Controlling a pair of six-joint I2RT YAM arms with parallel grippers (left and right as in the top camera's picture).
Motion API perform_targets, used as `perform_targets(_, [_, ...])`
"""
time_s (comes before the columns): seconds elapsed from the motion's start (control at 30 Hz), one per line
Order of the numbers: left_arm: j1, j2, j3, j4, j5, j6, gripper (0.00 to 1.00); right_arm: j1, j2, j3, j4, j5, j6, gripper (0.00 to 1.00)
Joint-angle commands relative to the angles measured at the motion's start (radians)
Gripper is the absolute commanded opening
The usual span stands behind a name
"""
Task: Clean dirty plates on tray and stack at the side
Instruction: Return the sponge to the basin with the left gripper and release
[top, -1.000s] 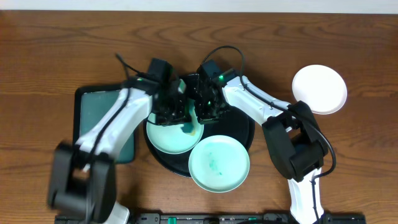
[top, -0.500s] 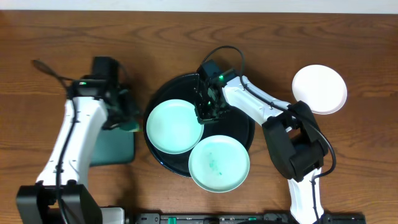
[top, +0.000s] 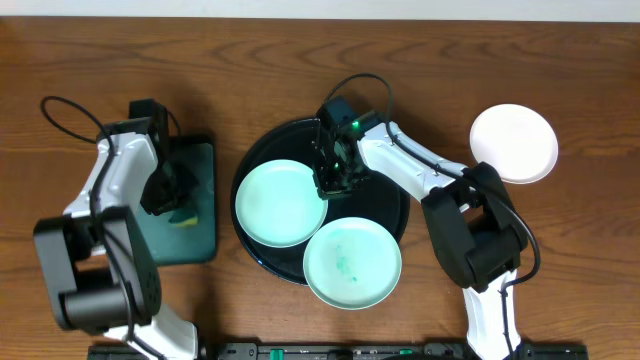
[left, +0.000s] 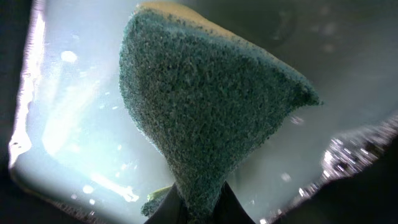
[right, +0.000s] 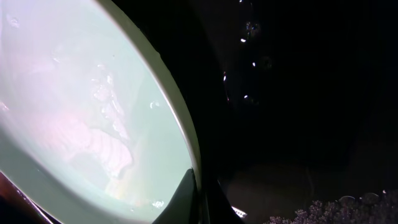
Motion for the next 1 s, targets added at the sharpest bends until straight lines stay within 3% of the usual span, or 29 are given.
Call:
perform_targets(0.0, [0.002, 0.037, -0.002, 0.011, -0.013, 0.018, 0.16, -0.005, 0.009, -0.005, 0.002, 0.032, -0.005, 0.01])
perform_targets(0.07, [0.002, 0.037, -0.002, 0.012, -0.010, 0.018, 0.52, -0.005, 0.009, -0.005, 0.002, 0.032, -0.005, 0.01])
perform_targets(0.13, [0.002, 0.031, -0.002, 0.013, 0.024, 0.029, 0.63, -0.005, 0.009, -0.005, 0.003, 0.032, -0.005, 0.01])
perform_targets(0.33, [-0.007, -0.058, -0.001, 0.005, 0.084, 0.037, 0.68, -0.005, 0.009, -0.005, 0.006, 0.033, -0.006, 0.01])
perform_targets(0.53, [-0.056, -0.278, -0.002, -0.028, 0.084, 0.037, 0.70, -0.010, 0.008, -0.003, 0.014, 0.018, -0.032, 0.02])
perform_targets(0.7, [-0.109, -0.443, -0.002, -0.082, 0.084, 0.037, 0.80, -0.032, -0.013, 0.017, -0.001, -0.044, -0.031, 0.01])
perform_targets(0.97, [-0.159, -0.513, -0.002, -0.137, 0.085, 0.037, 0.80, -0.125, -0.105, 0.079, -0.111, -0.081, -0.037, 0.02])
